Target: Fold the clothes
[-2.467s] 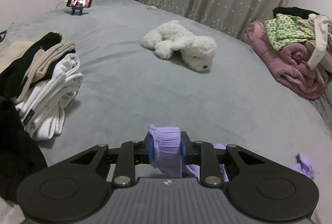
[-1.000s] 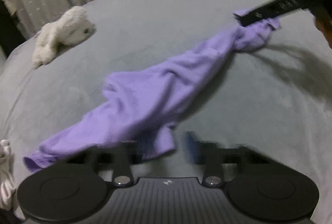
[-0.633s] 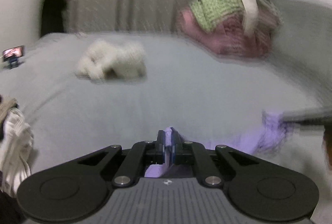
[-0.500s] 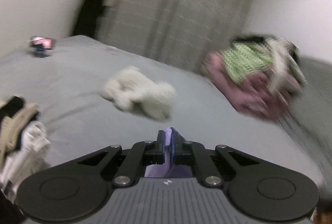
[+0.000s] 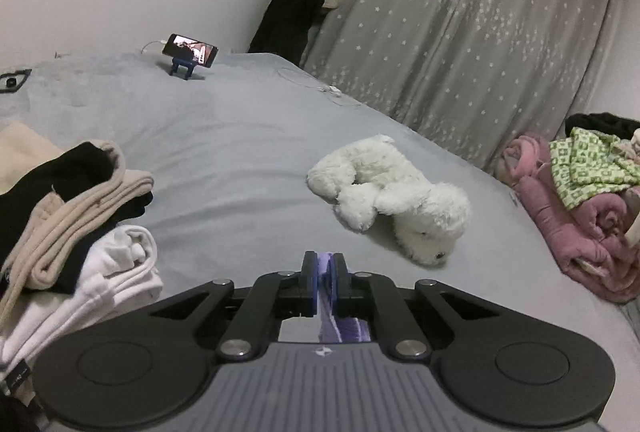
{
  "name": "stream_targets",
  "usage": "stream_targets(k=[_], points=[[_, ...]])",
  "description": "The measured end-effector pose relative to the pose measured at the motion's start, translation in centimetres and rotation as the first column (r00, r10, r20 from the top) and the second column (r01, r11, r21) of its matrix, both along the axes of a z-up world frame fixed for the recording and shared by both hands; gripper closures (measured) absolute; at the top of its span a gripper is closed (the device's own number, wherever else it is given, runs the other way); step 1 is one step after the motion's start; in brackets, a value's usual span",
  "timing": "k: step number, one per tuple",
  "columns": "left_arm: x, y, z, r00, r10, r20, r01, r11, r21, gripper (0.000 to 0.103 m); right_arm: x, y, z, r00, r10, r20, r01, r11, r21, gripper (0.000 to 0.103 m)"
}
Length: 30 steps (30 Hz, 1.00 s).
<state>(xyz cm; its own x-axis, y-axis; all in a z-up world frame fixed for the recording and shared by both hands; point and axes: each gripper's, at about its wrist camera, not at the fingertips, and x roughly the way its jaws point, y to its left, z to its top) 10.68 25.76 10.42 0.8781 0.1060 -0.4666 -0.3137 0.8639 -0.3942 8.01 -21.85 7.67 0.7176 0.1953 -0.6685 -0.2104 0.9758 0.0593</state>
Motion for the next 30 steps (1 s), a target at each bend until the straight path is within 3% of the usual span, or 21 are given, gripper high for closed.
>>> stream_targets(k=[5,9,14,20,22,25,27,30], points=[[0.4,-0.2,0.2,1.000,-0.007,-0.005,0.007,1.000,0.008,0.097,1.6,-1.2,-1.4,0.999,0.042,-0.030,-0.045,0.994,-0.099,0.063],[0.4,0.1,0.3,1.000,0.027,-0.005,-0.027,1.000,0.004,0.097,2.9,-2.8,-1.5,0.998,0.052,-0.028,-0.054,0.995,-0.087,0.063],[0.8,1.0,0.0,0.998,0.066,0.009,-0.066,0.997,-0.039,0.098,3.9,-1.5,-2.3,0.990,0.140,-0.023,-0.142,0.980,-0.138,0.062],[1.7,0.2,-0.3,0.999,0.053,0.001,-0.053,0.998,0.013,0.098,5.8,-0.1,-3.5,0.974,0.215,-0.068,-0.224,0.959,-0.171,0.055],[1.9,0.2,-0.4,0.999,0.050,-0.003,-0.050,0.998,0.022,0.098,6.4,0.0,-4.3,0.966,0.232,-0.114,-0.247,0.958,-0.148,0.061],[2.0,0.6,-0.7,0.998,0.061,-0.014,-0.061,0.998,0.017,0.098,6.2,0.5,-4.0,0.953,0.280,-0.117,-0.295,0.944,-0.149,0.098],[2.0,1.0,-0.9,0.998,0.069,-0.007,-0.069,0.998,-0.012,0.098,5.8,1.3,-3.1,0.959,0.276,-0.068,-0.285,0.930,-0.234,0.098],[1.8,1.5,-0.9,0.996,0.083,0.022,-0.082,0.995,-0.052,0.098,5.2,1.9,-0.6,0.974,0.212,0.083,-0.177,0.933,-0.312,0.098]])
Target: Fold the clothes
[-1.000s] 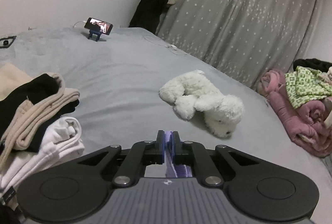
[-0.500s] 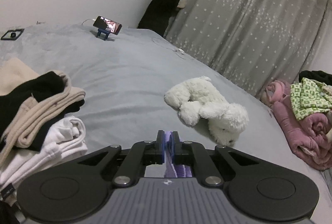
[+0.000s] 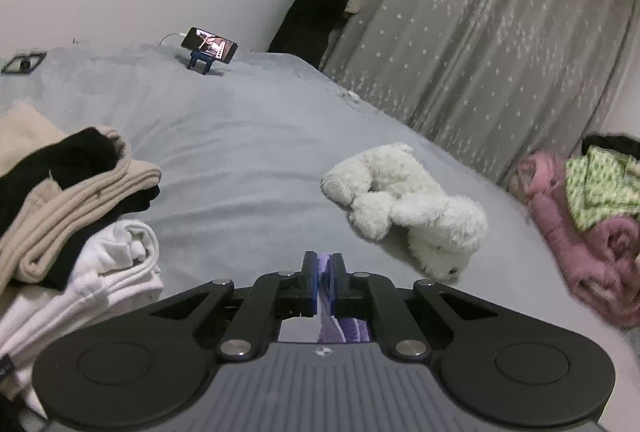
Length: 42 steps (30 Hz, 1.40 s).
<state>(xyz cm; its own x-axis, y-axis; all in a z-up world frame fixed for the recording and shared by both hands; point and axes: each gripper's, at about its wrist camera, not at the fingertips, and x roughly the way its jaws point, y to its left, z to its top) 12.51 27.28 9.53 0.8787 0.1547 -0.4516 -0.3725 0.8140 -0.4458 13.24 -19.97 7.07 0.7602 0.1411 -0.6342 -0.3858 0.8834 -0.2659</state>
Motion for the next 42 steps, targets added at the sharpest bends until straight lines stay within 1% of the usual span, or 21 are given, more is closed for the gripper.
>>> stream_targets(k=[3,6,7,10,13,16,18,19,20,22,23,25,26,28,30,33,35,36,38,40,42], points=[[0.0,-0.2,-0.1,0.999,0.046,0.024,-0.046,0.999,0.003,0.098,-0.4,0.5,2.0,0.983,-0.077,0.168,0.083,0.996,-0.027,0.098],[-0.2,0.3,-0.2,0.994,0.086,0.064,-0.082,0.995,-0.050,0.098,-0.3,0.9,1.7,0.960,-0.126,0.251,0.145,0.988,-0.061,0.098],[0.0,0.3,-0.2,0.994,0.085,0.062,-0.082,0.995,-0.050,0.098,-0.1,1.0,1.4,0.956,-0.140,0.259,0.162,0.985,-0.065,0.098],[1.2,-0.1,-1.1,0.998,0.069,0.004,-0.069,0.998,-0.006,0.098,1.5,0.9,-0.1,0.960,-0.183,0.211,0.198,0.979,-0.056,0.098],[2.0,-0.2,-2.2,0.997,0.060,-0.048,-0.060,0.998,-0.012,0.098,2.5,0.8,-2.2,0.965,-0.202,0.166,0.217,0.973,-0.073,0.098],[2.5,-0.4,-2.7,0.996,0.044,-0.077,-0.043,0.999,0.012,0.097,2.7,0.6,-3.0,0.965,-0.221,0.143,0.229,0.973,-0.041,0.096],[2.7,-0.4,-2.7,0.992,0.060,-0.107,-0.056,0.998,0.040,0.089,2.6,0.3,-2.9,0.958,-0.250,0.140,0.257,0.966,-0.033,0.082],[2.8,-0.5,-2.6,0.991,0.066,-0.117,-0.059,0.996,0.062,0.081,2.6,0.1,-2.8,0.953,-0.268,0.139,0.274,0.962,-0.023,0.061],[2.7,-0.6,-2.5,0.990,0.072,-0.120,-0.062,0.995,0.084,0.072,2.4,-0.2,-2.5,0.949,-0.285,0.136,0.288,0.958,-0.006,0.052],[2.3,-0.8,-2.2,0.989,0.087,-0.116,-0.071,0.989,0.133,0.065,2.2,-0.9,-1.9,0.947,-0.302,0.114,0.301,0.953,0.022,0.052],[2.1,-0.9,-1.9,0.989,0.093,-0.112,-0.076,0.986,0.150,0.065,2.1,-1.3,-1.6,0.945,-0.310,0.102,0.308,0.951,0.037,0.052],[1.6,-1.0,-1.7,0.991,0.071,-0.111,-0.052,0.985,0.164,0.065,1.8,-2.0,-0.9,0.942,-0.327,0.080,0.322,0.944,0.065,0.052],[1.3,-1.1,-1.5,0.992,0.058,-0.111,-0.039,0.985,0.170,0.064,1.7,-2.4,-0.7,0.941,-0.331,0.066,0.326,0.943,0.073,0.050],[0.9,-1.9,-1.6,0.989,0.014,-0.147,0.018,0.976,0.216,0.060,1.7,-3.6,-0.2,0.939,-0.343,0.029,0.340,0.936,0.086,0.046],[0.5,-2.6,-1.9,0.982,-0.002,-0.191,0.050,0.967,0.249,0.059,1.8,-5.8,0.2,0.925,-0.380,-0.026,0.380,0.916,0.132,0.045],[-0.5,-3.1,-2.3,0.967,-0.072,-0.244,0.128,0.966,0.223,0.057,1.5,-9.3,0.2,0.897,-0.425,-0.121,0.441,0.875,0.201,0.044],[-1.3,-3.5,-2.3,0.955,-0.105,-0.276,0.168,0.963,0.213,0.050,1.0,-11.4,0.2,0.883,-0.438,-0.170,0.468,0.851,0.238,0.044],[-1.8,-3.7,-2.3,0.951,-0.112,-0.289,0.178,0.961,0.211,0.048,0.6,-11.9,0.4,0.888,-0.424,-0.179,0.458,0.853,0.252,0.044],[-2.8,-4.0,-2.2,0.946,-0.132,-0.295,0.193,0.963,0.187,0.039,-0.1,-12.3,0.7,0.910,-0.363,-0.200,0.409,0.866,0.288,0.044],[-3.2,-4.0,-2.5,0.941,-0.153,-0.301,0.208,0.965,0.162,0.036,-0.4,-12.0,0.8,0.921,-0.322,-0.219,0.379,0.872,0.311,0.044],[-3.0,-4.2,-3.1,0.932,-0.152,-0.328,0.218,0.960,0.175,0.035,-0.2,-11.4,0.2,0.921,-0.307,-0.241,0.375,0.868,0.324,0.045]])
